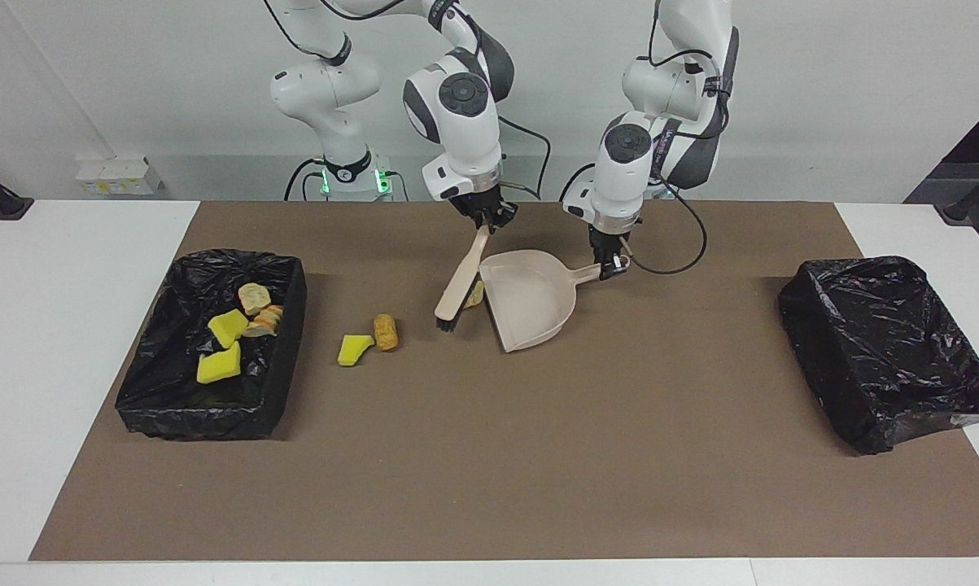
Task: Sweep and dump trash in bin
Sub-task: 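Sweep the bread chunks toward the dustpan with the right gripper's brush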
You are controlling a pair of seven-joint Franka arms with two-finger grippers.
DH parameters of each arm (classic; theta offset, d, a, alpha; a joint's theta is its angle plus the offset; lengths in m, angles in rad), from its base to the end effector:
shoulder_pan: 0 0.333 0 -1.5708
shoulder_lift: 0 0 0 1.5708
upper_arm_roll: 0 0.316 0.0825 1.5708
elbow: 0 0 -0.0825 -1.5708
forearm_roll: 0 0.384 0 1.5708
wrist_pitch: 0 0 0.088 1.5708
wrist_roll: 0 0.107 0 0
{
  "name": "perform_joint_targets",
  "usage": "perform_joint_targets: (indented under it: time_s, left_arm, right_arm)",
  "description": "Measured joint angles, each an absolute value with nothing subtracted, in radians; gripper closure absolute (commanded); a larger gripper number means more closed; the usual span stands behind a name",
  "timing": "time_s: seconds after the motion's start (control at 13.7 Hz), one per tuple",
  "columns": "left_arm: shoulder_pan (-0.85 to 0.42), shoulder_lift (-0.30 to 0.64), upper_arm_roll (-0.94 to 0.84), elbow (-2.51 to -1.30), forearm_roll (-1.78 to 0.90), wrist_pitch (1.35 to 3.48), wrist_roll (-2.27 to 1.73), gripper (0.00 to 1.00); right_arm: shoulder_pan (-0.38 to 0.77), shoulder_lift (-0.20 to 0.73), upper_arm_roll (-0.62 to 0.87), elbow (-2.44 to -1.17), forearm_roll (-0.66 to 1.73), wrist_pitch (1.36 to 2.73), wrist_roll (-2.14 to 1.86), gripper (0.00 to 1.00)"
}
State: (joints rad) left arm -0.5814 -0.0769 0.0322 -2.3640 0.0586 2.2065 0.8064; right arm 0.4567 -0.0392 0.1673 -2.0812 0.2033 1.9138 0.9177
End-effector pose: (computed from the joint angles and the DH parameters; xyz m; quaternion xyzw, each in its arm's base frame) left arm 0.4112 -0.2493 0.3508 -0.7665 0.6407 0.0427 0.0163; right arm 0.4165 0.3183 0.4347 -0.9765 0.1853 0.1085 0.0200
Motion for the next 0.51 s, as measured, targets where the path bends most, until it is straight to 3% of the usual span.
perform_joint_targets:
  time_s: [0.29, 0.51]
  left_arm:
    - [-0.582, -0.077, 0.030, -2.365, 0.059, 2.208, 0.782, 1.00]
    - [-0.582, -0.077, 0.029, -2.366, 0.059, 2.214, 0.764, 1.00]
  right_arm:
    - [0.380, -0.065, 0.162, -2.119, 0.069, 1.886, 0.700, 1.00]
    - [0.244, -0.054, 0.160, -2.130, -0.065, 1.897, 0.485, 1.00]
